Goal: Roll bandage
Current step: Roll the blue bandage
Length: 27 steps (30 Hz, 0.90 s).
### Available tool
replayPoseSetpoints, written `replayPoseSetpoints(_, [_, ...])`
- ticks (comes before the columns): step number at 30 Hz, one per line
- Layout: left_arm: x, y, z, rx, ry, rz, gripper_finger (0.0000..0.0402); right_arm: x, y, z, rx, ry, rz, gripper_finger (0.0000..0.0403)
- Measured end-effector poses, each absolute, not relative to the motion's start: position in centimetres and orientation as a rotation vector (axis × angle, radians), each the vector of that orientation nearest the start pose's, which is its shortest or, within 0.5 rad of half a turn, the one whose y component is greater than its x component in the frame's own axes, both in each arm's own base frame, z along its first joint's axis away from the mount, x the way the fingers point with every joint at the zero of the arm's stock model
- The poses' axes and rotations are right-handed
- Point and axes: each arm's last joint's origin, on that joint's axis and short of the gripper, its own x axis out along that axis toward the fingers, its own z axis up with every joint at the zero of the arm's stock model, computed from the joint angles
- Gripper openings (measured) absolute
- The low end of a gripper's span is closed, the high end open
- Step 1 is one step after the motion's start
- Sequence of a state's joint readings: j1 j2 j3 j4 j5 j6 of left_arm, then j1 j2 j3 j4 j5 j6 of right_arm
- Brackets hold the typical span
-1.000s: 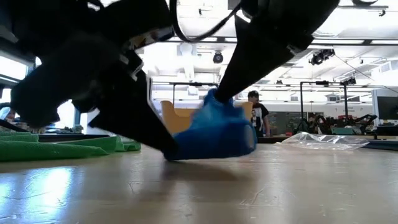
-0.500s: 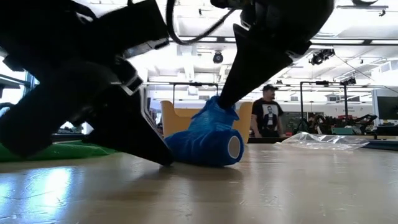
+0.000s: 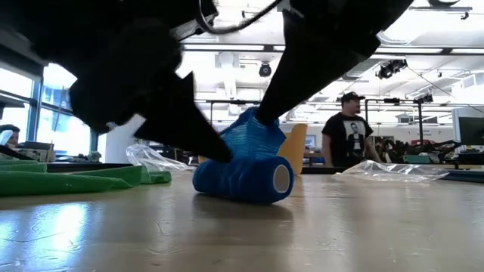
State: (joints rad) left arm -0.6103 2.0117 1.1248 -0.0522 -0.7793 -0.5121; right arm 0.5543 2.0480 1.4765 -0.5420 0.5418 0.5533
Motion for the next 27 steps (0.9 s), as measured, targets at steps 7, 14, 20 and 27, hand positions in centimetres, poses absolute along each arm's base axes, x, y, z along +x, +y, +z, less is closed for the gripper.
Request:
replayPoseSetpoints(7, [33.2, -21.3, 12.5, 0.074, 0.577, 0.283, 0.0007, 36.5, 21.1, 17.3, -0.073, 0.903, -0.238, 0.0000])
replayPoseSetpoints(14, [32.9, -21.8, 12.7, 0.103, 0.548, 0.294, 0.0007, 36.5, 21.2, 17.4, -0.106, 0.897, -0.212, 0.0000])
replayPoseSetpoints(20, [33.0, -21.3, 12.5, 0.121, 0.569, 0.309, 0.0007, 36.6, 22.3, 17.6, -0.158, 0.863, -0.105, 0.0000])
replayPoseSetpoints(27, [32.8, -21.1, 12.3, 0.143, 0.600, 0.319, 0.0007, 36.5, 22.9, 17.8, -0.183, 0.846, -0.068, 0.0000])
